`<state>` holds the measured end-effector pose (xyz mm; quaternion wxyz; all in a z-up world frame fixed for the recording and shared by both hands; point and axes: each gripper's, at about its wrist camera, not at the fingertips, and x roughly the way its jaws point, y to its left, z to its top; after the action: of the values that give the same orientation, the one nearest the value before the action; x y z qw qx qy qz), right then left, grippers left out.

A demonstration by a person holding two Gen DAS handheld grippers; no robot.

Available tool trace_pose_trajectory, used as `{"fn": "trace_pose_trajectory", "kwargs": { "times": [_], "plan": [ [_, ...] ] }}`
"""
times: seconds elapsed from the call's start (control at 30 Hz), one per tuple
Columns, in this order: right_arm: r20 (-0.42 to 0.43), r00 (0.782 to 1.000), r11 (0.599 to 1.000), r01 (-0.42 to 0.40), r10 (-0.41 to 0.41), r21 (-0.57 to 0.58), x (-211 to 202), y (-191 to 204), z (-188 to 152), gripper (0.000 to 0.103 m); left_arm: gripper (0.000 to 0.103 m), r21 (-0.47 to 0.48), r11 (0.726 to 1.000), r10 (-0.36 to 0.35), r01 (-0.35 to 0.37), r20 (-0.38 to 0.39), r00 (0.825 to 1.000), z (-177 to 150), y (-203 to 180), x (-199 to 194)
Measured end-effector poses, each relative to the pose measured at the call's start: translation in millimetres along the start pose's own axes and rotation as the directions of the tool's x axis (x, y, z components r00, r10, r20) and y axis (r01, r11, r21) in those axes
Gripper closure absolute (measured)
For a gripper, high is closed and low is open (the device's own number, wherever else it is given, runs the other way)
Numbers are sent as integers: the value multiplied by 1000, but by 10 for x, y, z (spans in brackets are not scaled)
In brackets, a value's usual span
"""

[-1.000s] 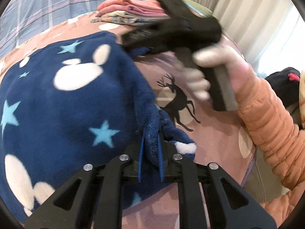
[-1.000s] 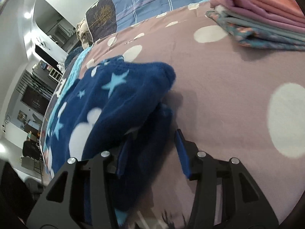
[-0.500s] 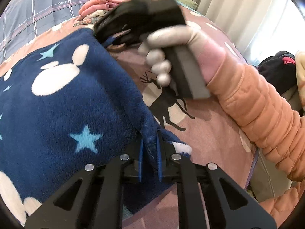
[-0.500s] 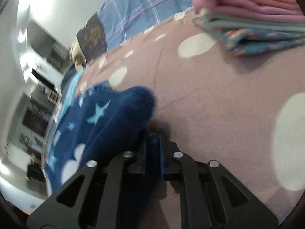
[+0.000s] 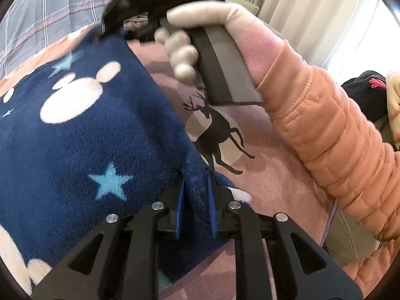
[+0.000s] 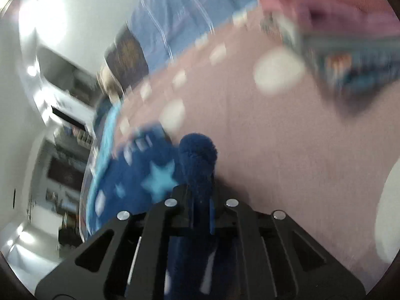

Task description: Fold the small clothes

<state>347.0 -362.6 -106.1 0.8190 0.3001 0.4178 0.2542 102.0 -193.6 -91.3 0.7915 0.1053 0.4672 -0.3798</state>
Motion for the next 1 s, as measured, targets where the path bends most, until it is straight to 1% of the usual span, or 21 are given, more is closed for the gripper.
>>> {"fn": "trace_pose_trajectory", "kwargs": {
  "times": [0.07, 0.13, 0.17, 0.2, 0.23, 0.27, 0.3, 0.33, 0.4, 0.43, 0.47, 0.53, 0.63, 0.73, 0.8, 0.83, 0.87, 0.9, 0.93, 0.97, 1.0],
  "plan": [
    [73, 997, 997, 10, -5, -74, -129, 146, 23, 95, 87, 5, 1000, -7, 7, 10, 1000, -8, 4, 15],
    [59, 984, 964, 177, -168, -200, 62, 185, 0, 92, 86, -2, 1000, -20, 20, 11, 1000, -3, 25, 50],
    [33, 970, 941, 241, -240, -239, 213, 133, -39, 85, 86, -8, 1000, -30, 30, 9, 1000, 1, 35, 70],
    [1, 961, 930, 268, -277, -253, 328, 46, -47, 84, 85, -10, 999, -33, 33, 13, 999, -2, 40, 75],
    [6, 966, 934, 253, -260, -251, 362, -27, -87, 84, 83, -11, 999, -37, 37, 14, 999, -9, 50, 74],
    [16, 971, 944, 236, -238, -230, 306, -40, -75, 79, 79, -15, 999, -44, 45, 18, 999, -16, 55, 63],
    [36, 970, 951, 244, -242, -188, 189, -31, -34, 68, 74, -18, 998, -55, 55, 23, 998, -17, 58, 55],
    [61, 961, 946, 276, -269, -170, 91, -3, -14, 63, 73, -21, 997, -69, 70, 27, 997, -19, 72, 41],
    [139, 941, 926, 331, -309, -179, -235, 120, -21, 63, 66, -36, 994, -99, 100, 47, 994, -15, 65, -17],
    [151, 941, 926, 328, -302, -189, -365, 161, -53, 64, 64, -35, 989, -142, 145, 66, 988, -17, 52, -76],
    [154, 950, 931, 301, -273, -208, -532, 233, -119, 65, 64, -25, 980, -195, 197, 85, 977, -36, 44, -127],
    [150, 964, 938, 249, -218, -239, -796, 339, -301, 65, 64, -16, 967, -250, 253, 110, 962, -41, 17, -233],
    [125, 978, 944, 194, -166, -267, -1155, 450, -693, 68, 64, -28, 965, -255, 261, 139, 957, -108, 103, -412],
    [83, 993, 951, 108, -88, -291, -1269, 654, -1127, 68, 62, -91, 979, -162, 180, 184, 970, -283, 408, -661],
    [21, 1000, 959, 16, -11, -282, -1284, 732, -1403, 68, 62, -169, 983, -35, 72, 212, 977, -471, 701, -871],
    [-14, 1000, 960, -26, 23, -279, -1246, 766, -1603, 68, 62, -223, 975, 48, 4, 227, 973, -607, 897, -1014],
    [-35, 999, 958, -27, 18, -284, -1199, 785, -1726, 69, 62, -258, 966, 94, -31, 236, 967, -700, 1019, -1100],
    [-50, 998, 956, 17, -34, -294, -1141, 784, -1838, 70, 60, -311, 949, 141, -59, 249, 958, -848, 1200, -1228],
    [-64, 986, 945, 129, -155, -301, -1031, 720, -1960, 74, 59, -353, 932, 182, -85, 251, 951, -935, 1346, -1324],
    [-67, 968, 933, 211, -240, -293, -945, 622, -2043, 89, 59, -422, 897, 255, -133, 248, 935, -1087, 1583, -1463],
    [-43, 970, 936, 218, -239, -276, -956, 583, -2071, 89, 59, -471, 867, 307, -161, 250, 918, -1227, 1746, -1599]
  ]
}}
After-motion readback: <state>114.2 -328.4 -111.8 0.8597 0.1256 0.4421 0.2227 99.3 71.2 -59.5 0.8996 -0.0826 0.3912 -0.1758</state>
